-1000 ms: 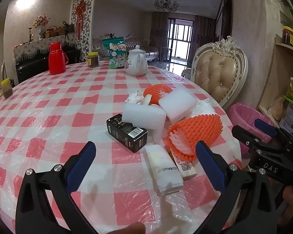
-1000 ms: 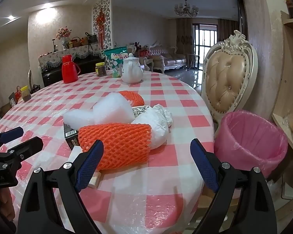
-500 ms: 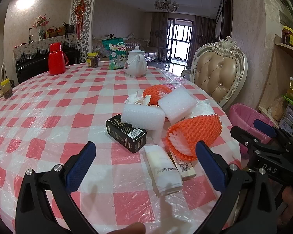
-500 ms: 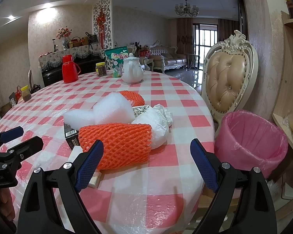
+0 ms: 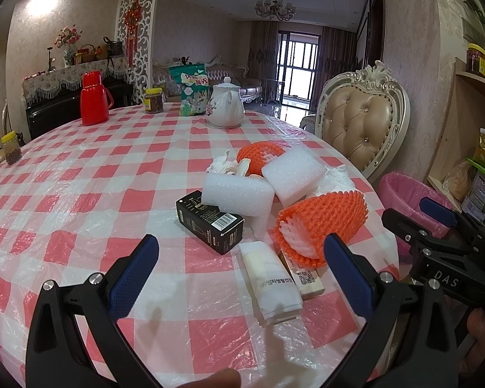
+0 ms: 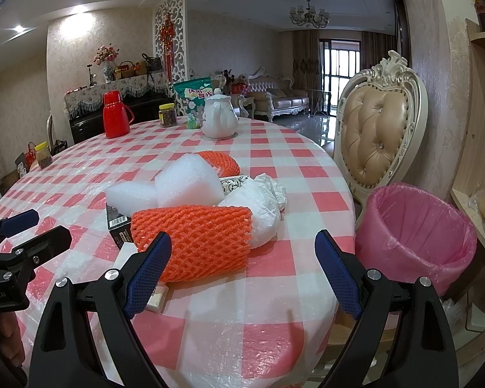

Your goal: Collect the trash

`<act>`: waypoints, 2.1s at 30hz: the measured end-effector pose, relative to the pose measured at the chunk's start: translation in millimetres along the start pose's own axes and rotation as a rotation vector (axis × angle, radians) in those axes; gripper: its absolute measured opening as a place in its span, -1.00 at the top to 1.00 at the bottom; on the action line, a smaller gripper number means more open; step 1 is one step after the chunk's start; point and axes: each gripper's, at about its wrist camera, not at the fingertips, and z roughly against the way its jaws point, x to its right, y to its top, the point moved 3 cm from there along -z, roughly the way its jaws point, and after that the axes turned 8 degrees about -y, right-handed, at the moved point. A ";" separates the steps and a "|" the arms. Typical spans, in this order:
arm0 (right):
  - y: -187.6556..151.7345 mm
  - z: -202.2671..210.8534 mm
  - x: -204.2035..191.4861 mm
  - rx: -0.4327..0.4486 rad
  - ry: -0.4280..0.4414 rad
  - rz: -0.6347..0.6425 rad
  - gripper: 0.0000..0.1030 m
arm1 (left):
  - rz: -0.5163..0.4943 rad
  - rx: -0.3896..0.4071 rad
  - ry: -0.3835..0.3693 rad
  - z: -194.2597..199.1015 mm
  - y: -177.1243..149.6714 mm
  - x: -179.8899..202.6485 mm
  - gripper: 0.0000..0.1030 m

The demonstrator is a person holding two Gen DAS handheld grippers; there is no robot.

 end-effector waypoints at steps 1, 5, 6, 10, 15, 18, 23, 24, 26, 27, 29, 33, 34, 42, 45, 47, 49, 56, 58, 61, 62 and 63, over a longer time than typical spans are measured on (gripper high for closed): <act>-0.1 0.3 0.0 0.000 -0.001 0.001 -0.65 | 0.000 0.000 0.000 0.5 0.5 0.1 -0.91; 0.5 0.6 0.3 0.000 0.000 0.001 -0.65 | 0.001 -0.001 -0.001 0.8 0.6 0.2 -0.91; 0.5 0.5 0.3 -0.001 0.000 0.001 -0.65 | 0.000 -0.001 0.000 -0.2 1.1 -0.5 -0.91; 0.3 0.5 0.4 0.000 0.001 0.001 -0.65 | 0.000 0.000 0.001 0.2 1.4 -0.4 -0.91; 1.1 0.2 0.3 0.000 0.001 0.001 -0.65 | 0.001 0.000 0.002 0.7 2.8 0.0 -0.91; 1.6 0.2 0.1 0.001 0.002 0.001 -0.65 | 0.000 0.001 0.001 0.8 2.8 0.1 -0.91; 1.9 0.0 -0.4 0.000 0.002 0.001 -0.65 | 0.001 0.001 0.001 0.9 3.0 0.1 -0.91; 1.8 0.1 0.0 -0.001 0.002 0.000 -0.65 | 0.001 0.000 0.001 0.8 2.8 0.1 -0.91; 1.7 0.2 0.1 0.001 0.002 0.000 -0.65 | 0.001 0.001 0.001 1.0 2.9 0.2 -0.91; 1.7 0.2 0.0 0.000 0.002 0.001 -0.65 | 0.001 0.001 0.001 2.2 4.1 0.7 -0.91; 2.0 0.4 -0.1 0.001 0.002 0.001 -0.65 | 0.000 0.001 0.001 1.6 3.7 0.6 -0.91; 1.7 0.3 0.2 0.000 0.002 0.000 -0.65 | 0.000 0.001 0.001 0.8 2.8 0.2 -0.91; 1.7 0.3 0.2 0.000 0.002 0.000 -0.65 | 0.000 0.001 0.001 1.4 3.4 0.3 -0.91; 5.0 1.1 0.0 0.002 0.003 0.000 -0.65 | 0.000 0.002 0.001 0.9 2.8 0.3 -0.91; 4.1 0.9 0.0 0.001 0.003 0.000 -0.65 | 0.000 0.002 0.001 0.9 2.7 0.3 -0.91; 4.2 0.9 0.1 0.001 0.002 0.000 -0.65 | 0.000 0.001 0.001 1.4 3.5 0.6 -0.91; 3.9 0.9 0.0 0.001 0.003 0.000 -0.65 | 0.000 0.001 0.001 1.3 3.2 0.5 -0.91; 4.2 0.5 0.1 -0.001 0.003 0.000 -0.65 | 0.001 0.001 0.001 1.0 2.7 0.2 -0.91; 4.5 -0.5 -0.3 -0.008 0.007 0.000 -0.65 | 0.003 -0.001 0.002 1.2 5.5 0.8 -0.91; 4.3 -5.6 -2.1 -0.025 0.025 -0.003 -0.65 | 0.011 -0.008 0.004 -3.8 4.5 -0.5 -0.91; 5.2 -8.3 -3.1 -0.034 0.036 -0.007 -0.65 | 0.011 -0.007 0.004 -4.2 3.9 -0.8 -0.91; 6.1 -10.7 -5.1 -0.040 0.045 -0.009 -0.65 | 0.013 -0.010 0.004 -5.4 3.2 -2.1 -0.91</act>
